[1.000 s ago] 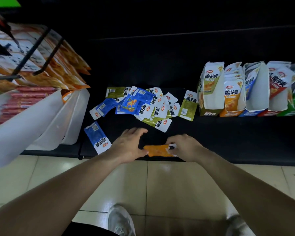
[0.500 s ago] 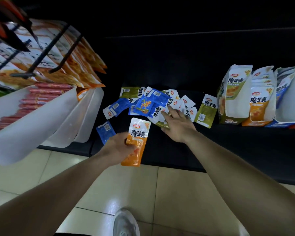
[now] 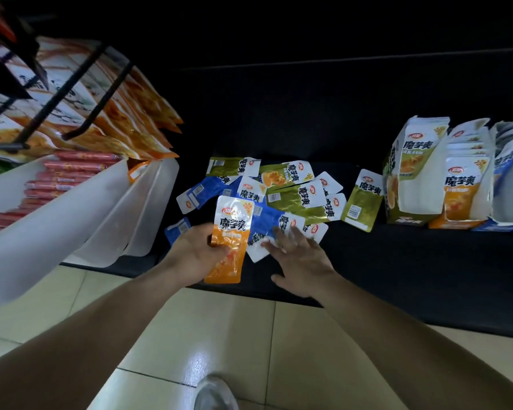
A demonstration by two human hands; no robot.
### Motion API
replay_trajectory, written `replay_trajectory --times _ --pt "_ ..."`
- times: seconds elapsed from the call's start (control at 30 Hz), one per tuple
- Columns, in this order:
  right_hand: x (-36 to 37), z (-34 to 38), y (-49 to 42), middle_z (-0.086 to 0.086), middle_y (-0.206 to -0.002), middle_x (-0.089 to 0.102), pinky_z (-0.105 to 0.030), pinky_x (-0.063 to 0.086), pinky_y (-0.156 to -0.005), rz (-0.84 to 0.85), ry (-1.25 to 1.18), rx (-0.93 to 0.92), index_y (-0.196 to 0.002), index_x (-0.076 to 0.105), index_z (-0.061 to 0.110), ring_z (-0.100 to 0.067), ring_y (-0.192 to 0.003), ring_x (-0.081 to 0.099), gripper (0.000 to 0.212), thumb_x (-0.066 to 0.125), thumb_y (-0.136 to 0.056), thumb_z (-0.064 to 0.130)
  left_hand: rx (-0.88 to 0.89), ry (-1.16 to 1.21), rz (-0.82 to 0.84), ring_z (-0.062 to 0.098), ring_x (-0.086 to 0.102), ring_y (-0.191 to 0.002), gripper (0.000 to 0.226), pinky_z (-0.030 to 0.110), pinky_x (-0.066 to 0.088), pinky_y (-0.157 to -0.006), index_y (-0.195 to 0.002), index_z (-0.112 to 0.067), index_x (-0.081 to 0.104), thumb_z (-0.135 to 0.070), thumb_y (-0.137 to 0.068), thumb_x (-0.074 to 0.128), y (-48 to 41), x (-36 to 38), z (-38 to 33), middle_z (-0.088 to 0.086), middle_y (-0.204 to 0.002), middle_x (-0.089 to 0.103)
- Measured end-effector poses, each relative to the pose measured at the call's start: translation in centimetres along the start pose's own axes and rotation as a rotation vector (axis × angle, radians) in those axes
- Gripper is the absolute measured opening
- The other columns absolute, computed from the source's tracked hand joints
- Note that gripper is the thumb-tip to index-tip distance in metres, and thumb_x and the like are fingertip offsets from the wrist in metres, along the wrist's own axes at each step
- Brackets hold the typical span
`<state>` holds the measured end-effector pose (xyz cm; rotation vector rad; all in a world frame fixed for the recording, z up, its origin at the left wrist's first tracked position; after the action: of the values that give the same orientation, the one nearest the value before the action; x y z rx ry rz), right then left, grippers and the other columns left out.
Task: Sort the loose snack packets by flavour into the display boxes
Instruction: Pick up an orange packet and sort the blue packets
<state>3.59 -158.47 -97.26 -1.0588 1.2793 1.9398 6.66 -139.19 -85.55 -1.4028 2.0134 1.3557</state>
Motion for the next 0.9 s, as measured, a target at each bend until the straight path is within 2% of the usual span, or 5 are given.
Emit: replay_trajectory --times 0.1,0.3,0.4,0.57,0.9 --pt "-1.5 -0.9 0.5 -0.004 -0.163 0.012 -0.051 0.019 -0.12 -0.174 0.008 0.0 -0.153 0.026 0.028 -0.032 -0.148 0.013 0.067 0.042 -0.095 0.057 -0.037 -0.043 0.004 0.007 0.06 -0.088 0.012 0.019 0.043 -0.063 -0.103 -0.032 0.058 -0.031 -0.094 0.065 -0.2 0.0 1.0 -0.017 -0.093 0.061" --pt "-1.5 -1.6 -2.7 0.003 -0.163 -0.026 -0.058 0.001 -0.122 -0.124 0.017 -0.011 -0.155 -0.015 0.04 -0.033 -0.151 -0.017 0.089 0.041 -0.092 0.067 -0.09 -0.061 -0.037 0.018 0.064 -0.102 0.025 0.032 0.053 -0.078 -0.116 -0.027 0.062 -0.035 -0.092 0.066 -0.6 -1.1 2.5 -0.005 -0.113 0.067" --pt "-1.7 1.7 -4.9 0.004 -0.164 -0.027 -0.056 -0.004 -0.122 -0.141 -0.012 -0.057 -0.156 -0.014 0.04 -0.028 -0.152 -0.02 0.085 0.039 -0.093 0.065 -0.065 -0.036 -0.082 0.015 0.063 -0.095 0.014 0.026 0.048 -0.067 -0.107 -0.029 0.062 -0.03 -0.094 0.065 -1.0 -2.5 2.6 -0.006 -0.106 0.067" --pt "-1.1 4.7 -7.7 0.005 -0.162 -0.03 -0.06 -0.008 -0.12 -0.087 0.009 -0.006 -0.157 -0.006 0.043 -0.029 -0.15 -0.024 0.077 0.036 -0.096 0.065 -0.096 0.013 -0.161 0.021 0.067 -0.1 0.018 0.038 0.055 -0.087 -0.111 -0.022 0.068 -0.026 -0.093 0.065 -1.2 -5.1 3.9 0.0 -0.111 0.072" --pt "-1.2 -4.1 -2.7 -0.006 -0.16 -0.036 -0.063 0.0 -0.119 0.004 0.105 0.272 -0.156 -0.017 0.035 -0.045 -0.147 -0.023 0.103 0.029 -0.081 0.088 -0.099 -0.009 -0.097 0.013 0.057 -0.095 0.019 0.029 0.045 -0.078 -0.109 -0.034 0.059 -0.029 -0.093 0.067 -0.8 -4.2 5.3 -0.011 -0.102 0.06"
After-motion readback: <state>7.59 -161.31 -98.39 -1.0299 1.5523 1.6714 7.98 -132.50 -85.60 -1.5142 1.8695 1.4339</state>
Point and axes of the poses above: each hand's wrist, its own y-axis away from the middle knuckle, its own x-axis out of the palm, z = x × y, the point moved 4 cm from there along -y, towards the middle knuckle
